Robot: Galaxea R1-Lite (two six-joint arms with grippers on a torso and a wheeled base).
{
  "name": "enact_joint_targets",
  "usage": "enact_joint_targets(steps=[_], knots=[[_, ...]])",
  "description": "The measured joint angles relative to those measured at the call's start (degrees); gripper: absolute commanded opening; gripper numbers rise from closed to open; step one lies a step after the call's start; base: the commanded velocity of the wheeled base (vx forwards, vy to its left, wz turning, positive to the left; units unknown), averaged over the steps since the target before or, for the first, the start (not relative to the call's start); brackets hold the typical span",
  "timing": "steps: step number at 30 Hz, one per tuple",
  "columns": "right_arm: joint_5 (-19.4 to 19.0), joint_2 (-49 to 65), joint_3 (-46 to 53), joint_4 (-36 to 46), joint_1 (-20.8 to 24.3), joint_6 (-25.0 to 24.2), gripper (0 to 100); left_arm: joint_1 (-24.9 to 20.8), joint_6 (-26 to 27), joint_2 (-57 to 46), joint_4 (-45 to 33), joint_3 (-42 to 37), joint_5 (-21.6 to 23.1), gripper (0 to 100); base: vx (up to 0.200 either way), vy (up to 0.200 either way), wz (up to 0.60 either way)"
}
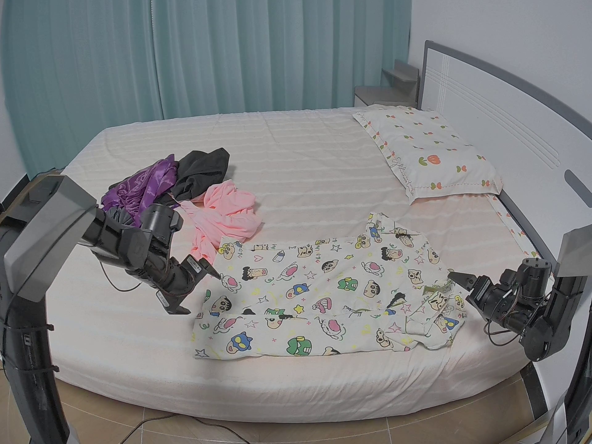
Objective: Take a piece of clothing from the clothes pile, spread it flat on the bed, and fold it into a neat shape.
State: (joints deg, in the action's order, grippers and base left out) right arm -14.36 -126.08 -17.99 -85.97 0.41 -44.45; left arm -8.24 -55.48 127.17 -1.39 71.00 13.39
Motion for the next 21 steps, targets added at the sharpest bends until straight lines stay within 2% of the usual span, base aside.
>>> enact_joint_targets(steps=[6, 13, 21], knots=[[4.16, 0.68, 2.04, -1.34, 3.72, -4.57, 100, 0.83, -2.99, -6.56, 19.46, -15.79, 2.67, 100, 0.000, 0.000, 0.00], [6.40, -1.22, 2.89, -2.93, 6.23, -7.45, 100, -0.27, -7.39, -12.37, 41.64, -31.78, 4.10, 100, 0.000, 0.000, 0.00], [7.30, -5.29, 2.27, -3.01, 8.18, -8.59, 100, -3.88, -9.94, -13.14, 53.25, -41.16, 4.49, 100, 0.000, 0.000, 0.00]])
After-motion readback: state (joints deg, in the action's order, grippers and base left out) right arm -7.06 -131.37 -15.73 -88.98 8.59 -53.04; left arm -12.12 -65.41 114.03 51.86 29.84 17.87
